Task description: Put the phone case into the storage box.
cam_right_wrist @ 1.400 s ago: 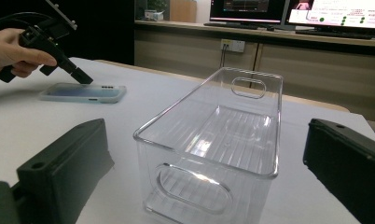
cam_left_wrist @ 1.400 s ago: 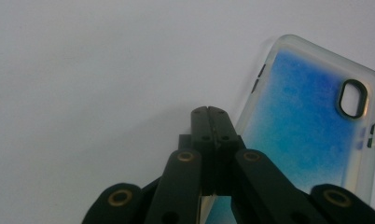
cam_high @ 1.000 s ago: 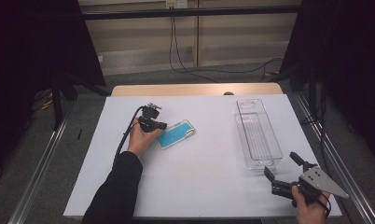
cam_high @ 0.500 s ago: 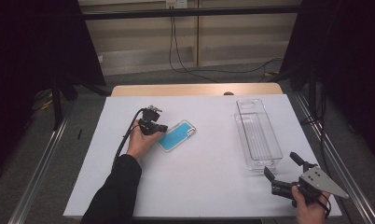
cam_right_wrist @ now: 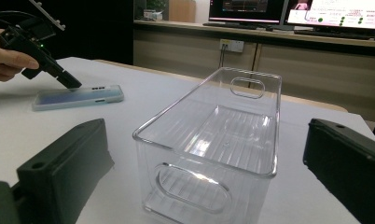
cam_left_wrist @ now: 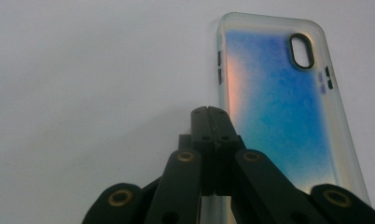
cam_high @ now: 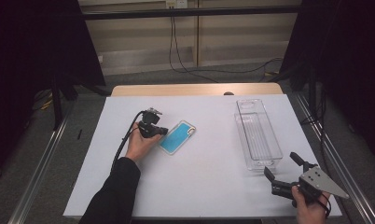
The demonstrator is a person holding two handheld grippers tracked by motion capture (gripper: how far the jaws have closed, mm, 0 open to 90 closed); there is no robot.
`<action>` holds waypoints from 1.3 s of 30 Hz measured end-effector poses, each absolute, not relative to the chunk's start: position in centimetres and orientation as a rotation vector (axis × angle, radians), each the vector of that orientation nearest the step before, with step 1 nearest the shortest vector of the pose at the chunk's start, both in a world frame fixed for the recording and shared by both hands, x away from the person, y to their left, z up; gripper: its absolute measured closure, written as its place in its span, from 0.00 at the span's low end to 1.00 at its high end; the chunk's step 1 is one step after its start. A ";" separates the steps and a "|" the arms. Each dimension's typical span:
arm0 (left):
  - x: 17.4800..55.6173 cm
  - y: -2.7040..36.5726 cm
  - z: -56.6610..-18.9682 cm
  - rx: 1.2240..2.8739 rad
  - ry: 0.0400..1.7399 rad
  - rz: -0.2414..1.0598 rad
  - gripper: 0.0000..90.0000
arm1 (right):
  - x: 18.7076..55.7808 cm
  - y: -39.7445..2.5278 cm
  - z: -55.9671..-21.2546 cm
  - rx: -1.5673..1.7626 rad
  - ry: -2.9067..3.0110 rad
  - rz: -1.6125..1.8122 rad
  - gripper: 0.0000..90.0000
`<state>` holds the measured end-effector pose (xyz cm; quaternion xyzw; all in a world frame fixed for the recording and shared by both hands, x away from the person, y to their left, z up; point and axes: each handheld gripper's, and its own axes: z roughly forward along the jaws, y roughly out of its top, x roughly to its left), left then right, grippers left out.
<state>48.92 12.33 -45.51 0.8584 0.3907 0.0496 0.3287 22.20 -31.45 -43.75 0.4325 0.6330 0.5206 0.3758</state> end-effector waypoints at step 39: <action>47.7 12.8 -45.5 2.230 1.017 0.101 1.00 | 22.2 -31.5 -43.8 1.106 1.622 1.331 0.00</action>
